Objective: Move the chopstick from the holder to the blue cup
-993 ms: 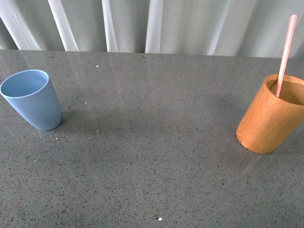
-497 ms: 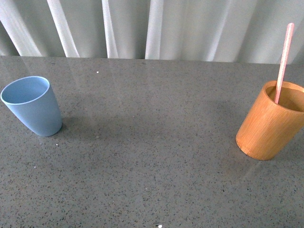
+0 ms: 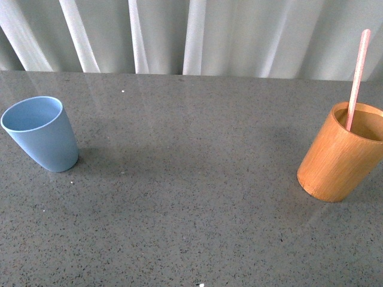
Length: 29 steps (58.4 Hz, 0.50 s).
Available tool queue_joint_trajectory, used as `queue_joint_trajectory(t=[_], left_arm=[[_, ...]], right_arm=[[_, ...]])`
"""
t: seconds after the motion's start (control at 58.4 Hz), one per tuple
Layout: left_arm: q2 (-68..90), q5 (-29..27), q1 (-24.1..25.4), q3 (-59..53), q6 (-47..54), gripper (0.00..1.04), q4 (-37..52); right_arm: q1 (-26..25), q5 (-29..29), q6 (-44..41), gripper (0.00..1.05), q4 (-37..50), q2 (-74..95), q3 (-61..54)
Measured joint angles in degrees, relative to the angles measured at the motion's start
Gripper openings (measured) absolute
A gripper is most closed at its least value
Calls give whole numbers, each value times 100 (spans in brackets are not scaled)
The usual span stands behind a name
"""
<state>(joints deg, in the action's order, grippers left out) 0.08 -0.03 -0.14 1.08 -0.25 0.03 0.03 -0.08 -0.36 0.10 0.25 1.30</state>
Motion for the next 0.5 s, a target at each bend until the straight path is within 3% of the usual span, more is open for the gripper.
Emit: queue_joint_trajectory(t=[0.137,0.257,0.325,0.497], left_arm=[[7,-46,-7,2,-2,98,-11],[903,-1932,-518,415,-942,98,-1375],[1239,-1731,-345,437,-1198,98,-1344],[2723,-675,739,1108,-1318,98,-538]], right_arm=[[0,0,0,95,0,0,0],[0,4,2,95,0,0,0],[0,0,2,95,0,0,0],[0,0,2,95,0,0,0]])
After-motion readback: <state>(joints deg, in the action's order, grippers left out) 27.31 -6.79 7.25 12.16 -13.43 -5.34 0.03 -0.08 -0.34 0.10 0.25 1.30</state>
